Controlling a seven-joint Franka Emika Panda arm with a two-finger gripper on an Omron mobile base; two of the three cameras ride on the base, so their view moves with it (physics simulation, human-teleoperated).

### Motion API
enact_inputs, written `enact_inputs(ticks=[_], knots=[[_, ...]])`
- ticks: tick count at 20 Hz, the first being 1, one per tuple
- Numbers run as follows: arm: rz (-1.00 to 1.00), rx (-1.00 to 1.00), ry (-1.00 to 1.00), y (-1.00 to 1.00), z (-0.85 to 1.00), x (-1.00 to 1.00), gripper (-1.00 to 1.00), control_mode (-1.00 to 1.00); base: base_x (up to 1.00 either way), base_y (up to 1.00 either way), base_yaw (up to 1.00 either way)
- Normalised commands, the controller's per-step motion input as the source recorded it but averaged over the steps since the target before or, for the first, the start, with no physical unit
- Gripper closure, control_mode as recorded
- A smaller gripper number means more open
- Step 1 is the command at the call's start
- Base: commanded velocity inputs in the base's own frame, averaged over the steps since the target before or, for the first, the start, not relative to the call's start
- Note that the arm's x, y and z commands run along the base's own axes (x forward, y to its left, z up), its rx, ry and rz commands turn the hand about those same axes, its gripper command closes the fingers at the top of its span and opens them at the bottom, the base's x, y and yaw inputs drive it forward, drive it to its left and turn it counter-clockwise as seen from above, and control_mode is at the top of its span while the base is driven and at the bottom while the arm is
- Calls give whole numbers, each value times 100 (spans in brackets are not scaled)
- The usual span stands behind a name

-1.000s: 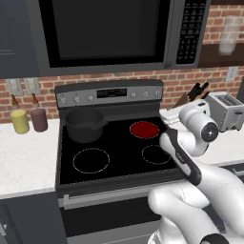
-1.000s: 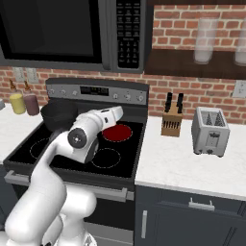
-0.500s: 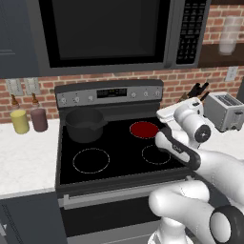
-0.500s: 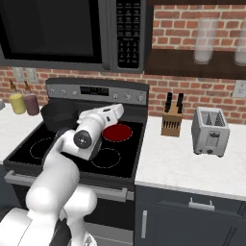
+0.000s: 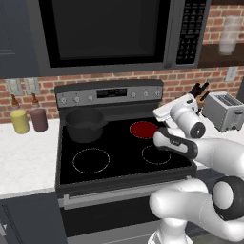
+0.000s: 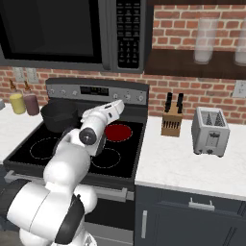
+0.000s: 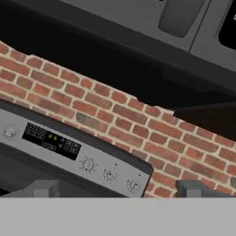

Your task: Turn off the rear right burner of the stove.

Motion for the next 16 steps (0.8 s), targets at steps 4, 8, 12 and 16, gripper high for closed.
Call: enact_inputs(ticks=[4, 8, 12, 16], knots=[[0, -3, 0, 0, 0, 23, -100, -100, 0, 0, 0], [0, -1, -1, 0, -4, 27, -100, -100, 0, 0, 0], [0, -4, -4, 0, -10, 26, -100, -100, 0, 0, 0], [0, -7, -7, 0, -12, 21, -100, -100, 0, 0, 0]])
